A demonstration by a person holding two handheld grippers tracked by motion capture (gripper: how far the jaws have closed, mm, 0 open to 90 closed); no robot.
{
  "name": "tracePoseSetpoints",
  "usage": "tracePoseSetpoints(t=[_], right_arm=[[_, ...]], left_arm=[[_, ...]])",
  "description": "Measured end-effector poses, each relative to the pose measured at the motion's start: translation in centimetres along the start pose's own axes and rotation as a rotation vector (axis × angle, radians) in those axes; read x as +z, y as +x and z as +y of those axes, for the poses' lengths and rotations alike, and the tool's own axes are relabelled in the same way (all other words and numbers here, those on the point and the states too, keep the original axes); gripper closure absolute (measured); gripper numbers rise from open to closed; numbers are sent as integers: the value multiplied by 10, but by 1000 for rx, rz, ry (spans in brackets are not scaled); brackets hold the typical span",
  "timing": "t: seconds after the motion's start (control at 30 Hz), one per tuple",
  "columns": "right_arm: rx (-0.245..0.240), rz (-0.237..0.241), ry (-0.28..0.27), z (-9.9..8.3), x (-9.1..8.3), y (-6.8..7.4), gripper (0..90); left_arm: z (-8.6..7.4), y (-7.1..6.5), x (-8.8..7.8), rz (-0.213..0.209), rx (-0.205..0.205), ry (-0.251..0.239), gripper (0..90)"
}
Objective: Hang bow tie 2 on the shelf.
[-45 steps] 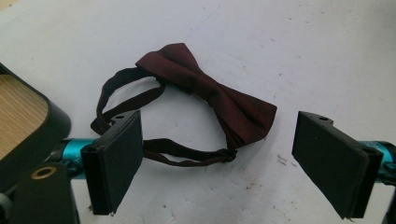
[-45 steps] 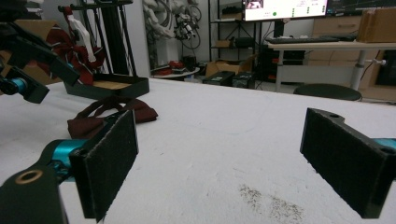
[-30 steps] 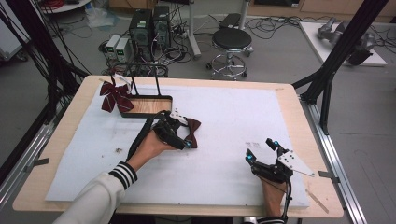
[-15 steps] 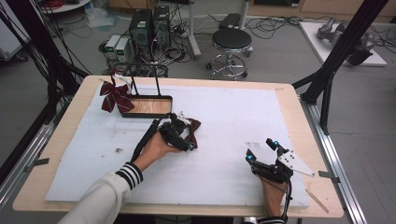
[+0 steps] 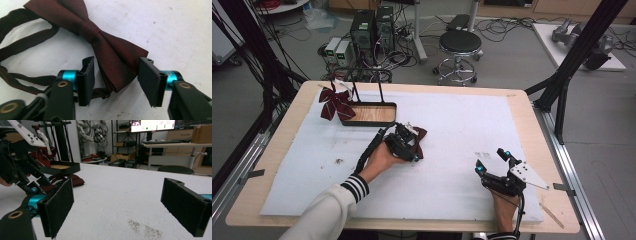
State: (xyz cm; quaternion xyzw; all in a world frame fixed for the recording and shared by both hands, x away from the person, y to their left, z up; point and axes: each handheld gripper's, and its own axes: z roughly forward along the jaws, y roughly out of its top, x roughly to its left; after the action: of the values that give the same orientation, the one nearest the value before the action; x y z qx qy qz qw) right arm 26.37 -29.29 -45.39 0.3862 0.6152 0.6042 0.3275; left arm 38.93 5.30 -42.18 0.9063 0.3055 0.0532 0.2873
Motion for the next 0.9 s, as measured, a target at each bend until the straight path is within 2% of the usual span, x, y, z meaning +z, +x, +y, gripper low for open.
tracePoseSetpoints(t=[0.17, 0.4, 0.57, 0.7, 0.9], right_arm=[[1, 0, 0, 0, 0, 0, 105], [1, 0, 1, 0, 0, 0, 105], [2, 0, 0, 0, 0, 0, 105], [5, -1, 1, 0, 0, 1, 105], [-3, -2, -5, 0, 0, 0, 105]], left_arm=[[1, 2, 1, -6, -12, 2, 522], [0, 5, 1, 3, -40, -4, 618], [1, 7, 1, -8, -60, -18, 758], [1, 5, 1, -2, -45, -22, 817], [1, 5, 0, -11, -33, -28, 844]])
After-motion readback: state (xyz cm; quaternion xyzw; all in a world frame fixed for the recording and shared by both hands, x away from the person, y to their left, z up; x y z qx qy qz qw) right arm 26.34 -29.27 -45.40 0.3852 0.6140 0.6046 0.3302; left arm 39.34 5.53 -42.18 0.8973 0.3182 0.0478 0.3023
